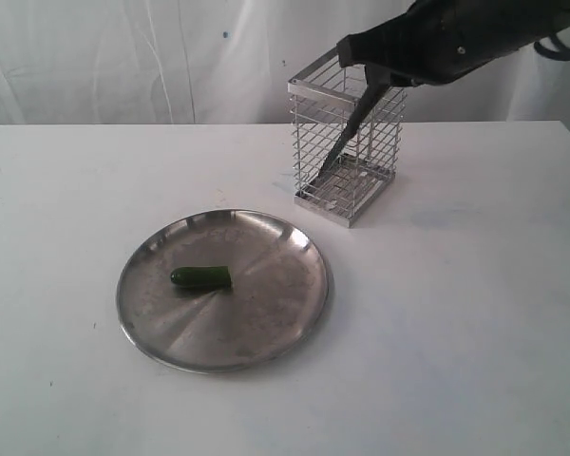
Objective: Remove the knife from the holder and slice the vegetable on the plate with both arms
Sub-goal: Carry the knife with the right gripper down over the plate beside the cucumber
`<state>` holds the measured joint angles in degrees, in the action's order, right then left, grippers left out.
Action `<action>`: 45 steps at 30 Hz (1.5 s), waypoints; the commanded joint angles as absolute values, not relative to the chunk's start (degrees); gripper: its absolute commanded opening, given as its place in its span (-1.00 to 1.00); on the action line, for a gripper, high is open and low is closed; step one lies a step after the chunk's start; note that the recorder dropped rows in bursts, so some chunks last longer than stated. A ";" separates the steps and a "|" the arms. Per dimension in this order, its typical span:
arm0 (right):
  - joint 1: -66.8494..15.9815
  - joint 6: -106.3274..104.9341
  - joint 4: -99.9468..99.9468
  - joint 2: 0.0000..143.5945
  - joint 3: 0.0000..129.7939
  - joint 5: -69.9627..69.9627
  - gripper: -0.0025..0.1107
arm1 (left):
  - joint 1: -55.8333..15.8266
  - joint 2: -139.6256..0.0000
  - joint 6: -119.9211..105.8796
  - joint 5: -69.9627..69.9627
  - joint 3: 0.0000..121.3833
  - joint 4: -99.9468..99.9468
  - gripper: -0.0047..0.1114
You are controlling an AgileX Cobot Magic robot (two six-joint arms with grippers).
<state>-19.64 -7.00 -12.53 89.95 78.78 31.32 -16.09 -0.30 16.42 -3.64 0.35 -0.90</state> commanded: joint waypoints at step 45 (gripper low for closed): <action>-45.94 -10.56 -12.07 92.28 43.26 -18.69 -0.96 | -16.09 0.00 16.57 -3.71 0.00 -0.45 -0.92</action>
<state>-44.90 -10.26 -11.90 91.72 43.40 -20.10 -16.09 -0.30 16.42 -3.64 0.35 -0.90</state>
